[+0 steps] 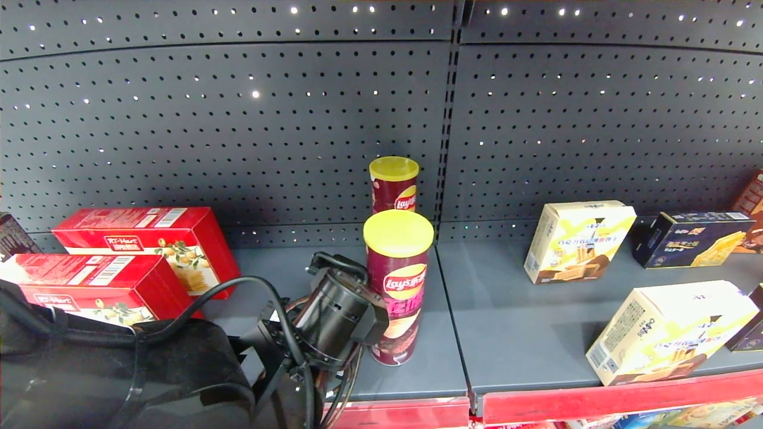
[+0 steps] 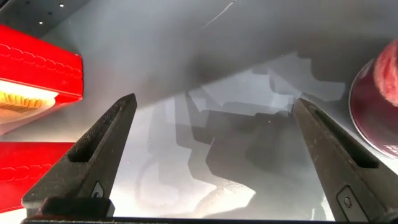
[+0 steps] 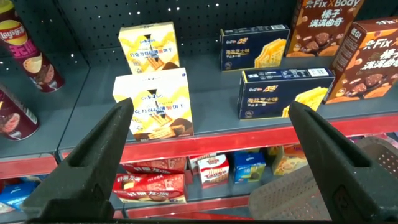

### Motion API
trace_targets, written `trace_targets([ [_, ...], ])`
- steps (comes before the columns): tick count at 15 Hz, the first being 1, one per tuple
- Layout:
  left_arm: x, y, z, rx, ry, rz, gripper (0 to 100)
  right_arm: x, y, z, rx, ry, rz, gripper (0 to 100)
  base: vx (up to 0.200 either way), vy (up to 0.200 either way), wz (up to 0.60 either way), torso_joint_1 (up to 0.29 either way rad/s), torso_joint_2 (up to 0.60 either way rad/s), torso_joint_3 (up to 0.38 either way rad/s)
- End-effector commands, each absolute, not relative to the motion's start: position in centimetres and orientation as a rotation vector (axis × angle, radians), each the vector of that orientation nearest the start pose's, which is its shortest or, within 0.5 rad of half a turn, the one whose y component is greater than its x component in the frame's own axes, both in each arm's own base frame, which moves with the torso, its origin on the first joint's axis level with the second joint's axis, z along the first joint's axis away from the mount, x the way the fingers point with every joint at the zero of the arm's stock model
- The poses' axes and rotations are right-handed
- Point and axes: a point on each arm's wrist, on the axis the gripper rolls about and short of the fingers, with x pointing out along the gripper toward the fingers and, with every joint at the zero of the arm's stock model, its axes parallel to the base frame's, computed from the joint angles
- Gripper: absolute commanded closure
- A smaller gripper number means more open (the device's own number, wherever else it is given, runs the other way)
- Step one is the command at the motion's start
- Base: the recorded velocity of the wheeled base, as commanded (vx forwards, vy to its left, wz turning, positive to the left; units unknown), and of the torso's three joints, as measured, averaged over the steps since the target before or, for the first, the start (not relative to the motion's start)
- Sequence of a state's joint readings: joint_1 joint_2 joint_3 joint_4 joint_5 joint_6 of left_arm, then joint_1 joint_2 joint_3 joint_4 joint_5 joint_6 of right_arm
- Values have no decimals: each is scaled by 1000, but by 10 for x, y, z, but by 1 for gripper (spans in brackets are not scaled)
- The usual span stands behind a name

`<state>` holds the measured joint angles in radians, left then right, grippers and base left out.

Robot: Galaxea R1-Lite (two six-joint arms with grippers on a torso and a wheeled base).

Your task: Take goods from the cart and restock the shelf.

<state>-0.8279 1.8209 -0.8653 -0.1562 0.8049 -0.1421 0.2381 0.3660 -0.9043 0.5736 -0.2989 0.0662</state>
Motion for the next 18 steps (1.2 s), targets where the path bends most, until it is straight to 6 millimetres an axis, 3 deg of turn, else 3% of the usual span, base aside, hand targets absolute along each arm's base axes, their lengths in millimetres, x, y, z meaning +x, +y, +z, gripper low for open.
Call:
trace_targets([
  [1,215,-215,123,442,542,7,0,-65,-23,258,58,28,-62,0,0,0,0,0,0,0],
  [9,211,-218,118,445,550,-1,0,-66,-23,258,59,24,-65,0,0,0,0,0,0,0],
  [14,206,-207,108,480,586,11,0,-66,-23,258,59,24,-65,0,0,0,0,0,0,0],
  [18,214,-204,112,456,579,39,0,-66,-23,258,59,24,-67,0,0,0,0,0,0,0],
])
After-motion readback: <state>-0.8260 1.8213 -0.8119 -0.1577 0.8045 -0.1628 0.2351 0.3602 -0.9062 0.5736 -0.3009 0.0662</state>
